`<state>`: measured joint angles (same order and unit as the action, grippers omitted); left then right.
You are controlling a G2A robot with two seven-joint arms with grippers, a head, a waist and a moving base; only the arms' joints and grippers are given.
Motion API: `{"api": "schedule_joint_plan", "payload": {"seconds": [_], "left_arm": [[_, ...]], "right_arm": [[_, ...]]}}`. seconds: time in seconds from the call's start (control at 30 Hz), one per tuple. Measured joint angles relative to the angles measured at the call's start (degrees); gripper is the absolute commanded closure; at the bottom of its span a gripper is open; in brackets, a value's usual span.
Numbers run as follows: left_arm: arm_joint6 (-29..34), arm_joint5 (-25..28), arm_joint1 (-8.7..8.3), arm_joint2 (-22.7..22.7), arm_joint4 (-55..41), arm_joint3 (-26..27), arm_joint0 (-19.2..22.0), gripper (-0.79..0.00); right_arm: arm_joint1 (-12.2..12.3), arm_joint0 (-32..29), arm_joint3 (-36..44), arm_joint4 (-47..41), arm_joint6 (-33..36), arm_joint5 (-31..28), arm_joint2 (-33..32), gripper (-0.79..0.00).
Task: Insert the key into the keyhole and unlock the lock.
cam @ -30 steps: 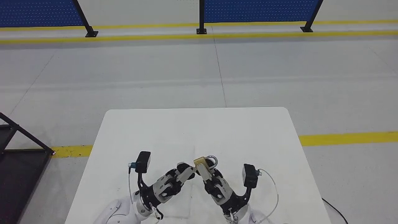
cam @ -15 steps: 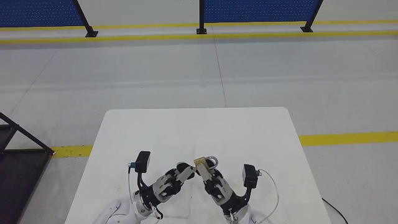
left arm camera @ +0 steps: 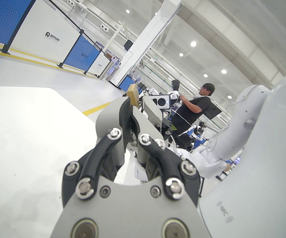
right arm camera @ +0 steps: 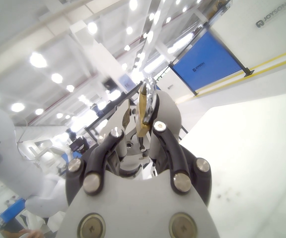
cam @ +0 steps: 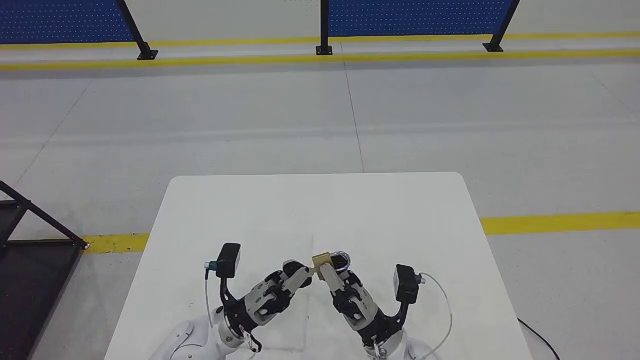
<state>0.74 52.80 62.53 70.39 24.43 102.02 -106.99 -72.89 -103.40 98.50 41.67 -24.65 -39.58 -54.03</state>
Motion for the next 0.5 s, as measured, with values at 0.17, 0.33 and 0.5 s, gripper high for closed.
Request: {"api": "schedule_joint_plan", "payload": {"seconds": [0.17,0.33,0.5], "left_arm": [[-0.1,-0.3,0.02,0.0,0.9,0.1,0.0,0.000],[-1.0,-0.7,0.13,-0.1,2.6,0.2,0.0,0.000],[-3.9,-1.8,0.37,0.6,7.6,0.5,0.0,0.000]], "right_arm": [[0.1,-0.2,0.2,0.2,0.4,0.0,-0.2,0.000],[0.1,-0.2,0.3,0.4,0.6,0.3,-0.2,0.000],[0.2,-0.2,0.3,0.2,0.6,0.5,-0.1,0.000]]}}
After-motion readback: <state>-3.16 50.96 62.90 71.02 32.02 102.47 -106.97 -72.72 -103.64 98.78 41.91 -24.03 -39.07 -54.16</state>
